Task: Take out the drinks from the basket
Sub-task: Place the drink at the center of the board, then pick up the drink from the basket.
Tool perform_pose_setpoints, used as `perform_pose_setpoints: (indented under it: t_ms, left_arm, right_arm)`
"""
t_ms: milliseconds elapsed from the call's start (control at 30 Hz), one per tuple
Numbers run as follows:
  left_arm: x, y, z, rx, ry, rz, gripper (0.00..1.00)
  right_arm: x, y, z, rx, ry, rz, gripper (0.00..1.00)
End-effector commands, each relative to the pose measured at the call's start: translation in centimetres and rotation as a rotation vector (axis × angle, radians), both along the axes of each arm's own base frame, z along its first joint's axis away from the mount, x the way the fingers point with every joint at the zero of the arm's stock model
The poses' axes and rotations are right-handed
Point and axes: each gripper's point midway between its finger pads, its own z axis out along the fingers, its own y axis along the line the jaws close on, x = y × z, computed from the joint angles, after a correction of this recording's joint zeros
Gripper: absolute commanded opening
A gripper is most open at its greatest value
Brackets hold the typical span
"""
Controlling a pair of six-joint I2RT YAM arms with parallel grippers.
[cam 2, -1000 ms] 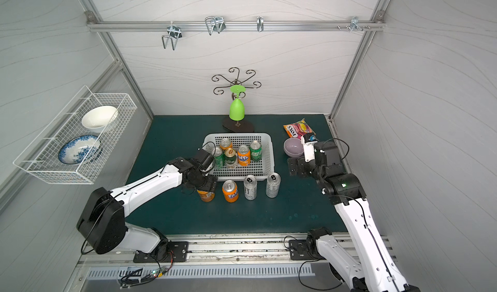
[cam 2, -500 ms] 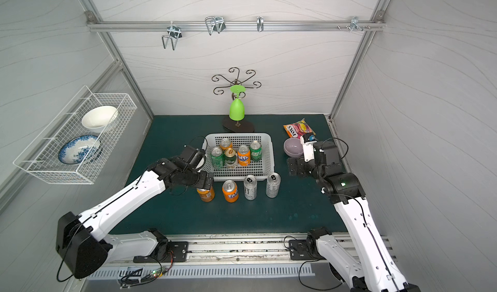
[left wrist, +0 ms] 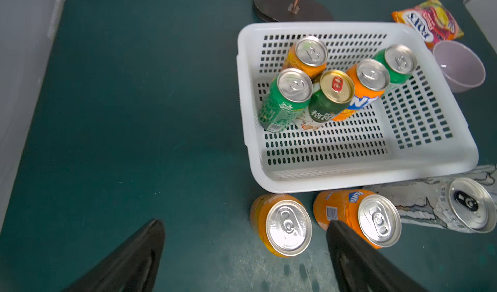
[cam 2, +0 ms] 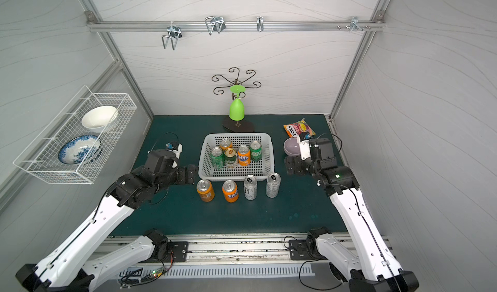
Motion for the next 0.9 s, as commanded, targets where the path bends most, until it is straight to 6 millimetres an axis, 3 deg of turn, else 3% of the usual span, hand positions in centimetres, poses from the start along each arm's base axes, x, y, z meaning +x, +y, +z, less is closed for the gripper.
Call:
perform_pose_setpoints:
  t_ms: [0,167,367,633,867]
  left_arm:
    - [0.7,1.4,1.8,-0.034,-0.113,0.088,0.99]
    - [0.6,1.9,1.7,-0.044,-0.126,0.11,0.99]
    - [1.0,1.3,0.6,-0.047,-0.081,0.097,0.99]
    - [1.3,1.1,0.1,-0.052,-0.062,0.095,0.98]
    - [1.2,1.2,0.0,-0.047,-0.056,0.097,0.99]
  right_arm:
    - [0.6,1.5,1.3,0.059,0.002,0.04,0.99]
    - [2.1,3.5,1.1,0.046,0.039,0.089,0.99]
    - [5.7,7.1,0.9,-0.021,0.066,0.141,0.99]
    - [11.2,10.5,-1.5,-0.1,0.144,0.148,0.99]
    - [13.1,13.2,-5.7,-0.25,0.242,0.281,0.99]
